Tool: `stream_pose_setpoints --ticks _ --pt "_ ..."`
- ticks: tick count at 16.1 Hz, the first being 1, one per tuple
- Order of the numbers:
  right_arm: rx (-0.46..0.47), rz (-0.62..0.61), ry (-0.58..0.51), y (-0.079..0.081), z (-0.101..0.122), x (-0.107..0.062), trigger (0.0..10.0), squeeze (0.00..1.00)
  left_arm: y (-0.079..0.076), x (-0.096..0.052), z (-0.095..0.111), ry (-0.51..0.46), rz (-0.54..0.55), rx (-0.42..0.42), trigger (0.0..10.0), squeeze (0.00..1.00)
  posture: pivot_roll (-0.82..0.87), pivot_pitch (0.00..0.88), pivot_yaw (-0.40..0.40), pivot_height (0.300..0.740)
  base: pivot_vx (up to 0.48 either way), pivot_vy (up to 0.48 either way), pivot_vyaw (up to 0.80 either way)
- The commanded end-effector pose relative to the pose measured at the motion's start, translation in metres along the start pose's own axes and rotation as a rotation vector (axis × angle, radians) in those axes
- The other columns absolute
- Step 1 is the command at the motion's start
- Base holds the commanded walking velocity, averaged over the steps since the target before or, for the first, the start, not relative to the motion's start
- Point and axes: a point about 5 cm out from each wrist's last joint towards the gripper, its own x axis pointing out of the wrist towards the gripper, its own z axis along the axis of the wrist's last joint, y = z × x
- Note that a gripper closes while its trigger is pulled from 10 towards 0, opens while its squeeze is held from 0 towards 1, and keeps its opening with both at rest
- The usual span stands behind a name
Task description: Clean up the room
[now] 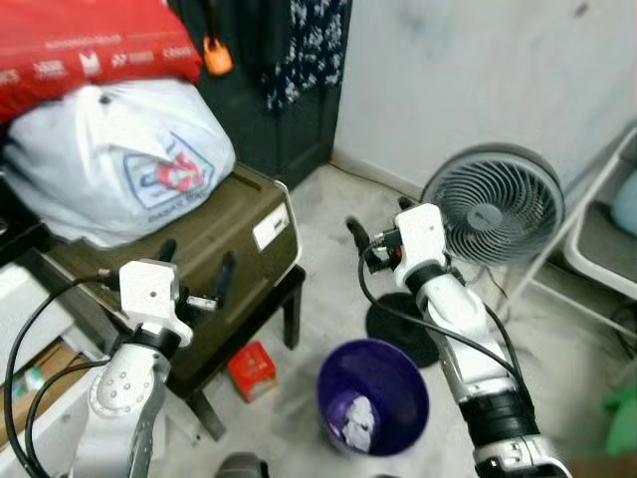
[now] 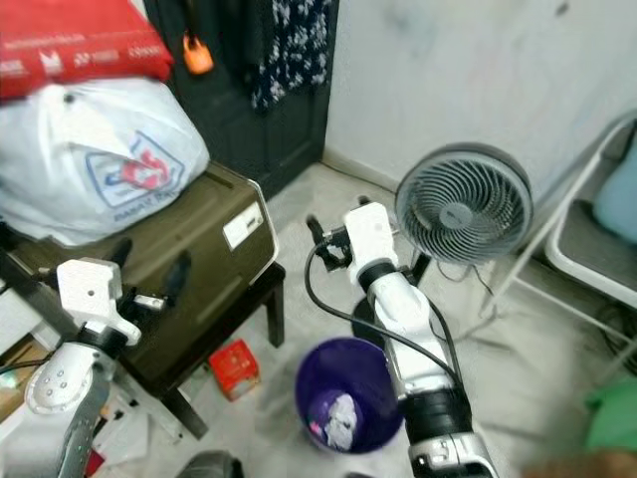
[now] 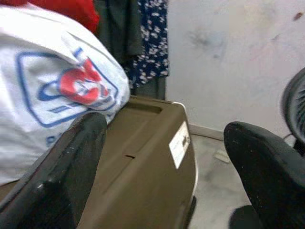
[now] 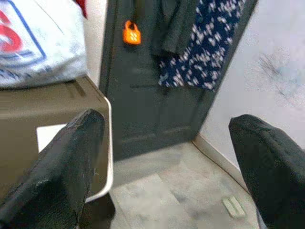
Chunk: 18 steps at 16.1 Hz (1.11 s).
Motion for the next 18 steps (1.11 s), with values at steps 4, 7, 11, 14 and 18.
stream_pose_setpoints --ticks 4,7,11,14,18 --pt "0.009 -0.006 -0.001 -0.002 0.000 -0.004 10.0 0.00 -0.005 -0.008 -0.002 0.007 -0.024 0.033 10.0 0.00 -0.06 0.000 -0.007 0.740 0.000 0.000 0.80" --pt "0.018 0.003 -0.002 0.000 0.000 -0.003 10.0 0.00 0.001 -0.012 -0.005 0.029 -0.066 0.088 10.0 0.00 -0.06 0.000 -0.007 0.740 0.000 0.000 0.80" --pt "0.033 0.007 0.000 0.001 0.000 -0.004 10.0 0.00 0.012 -0.011 -0.005 0.030 -0.054 0.127 10.0 0.00 -0.06 0.000 -0.006 0.740 0.000 0.000 0.80" --pt "0.038 0.016 -0.003 0.003 0.001 -0.003 10.0 0.00 0.010 -0.010 -0.005 0.022 -0.052 0.135 10.0 0.00 -0.06 0.000 -0.008 0.740 0.000 0.000 0.80" --pt "0.040 0.017 -0.007 0.002 0.002 -0.002 10.0 0.00 0.007 -0.013 -0.008 0.028 -0.061 0.133 10.0 0.00 -0.06 0.000 -0.006 0.740 0.000 0.000 0.80"
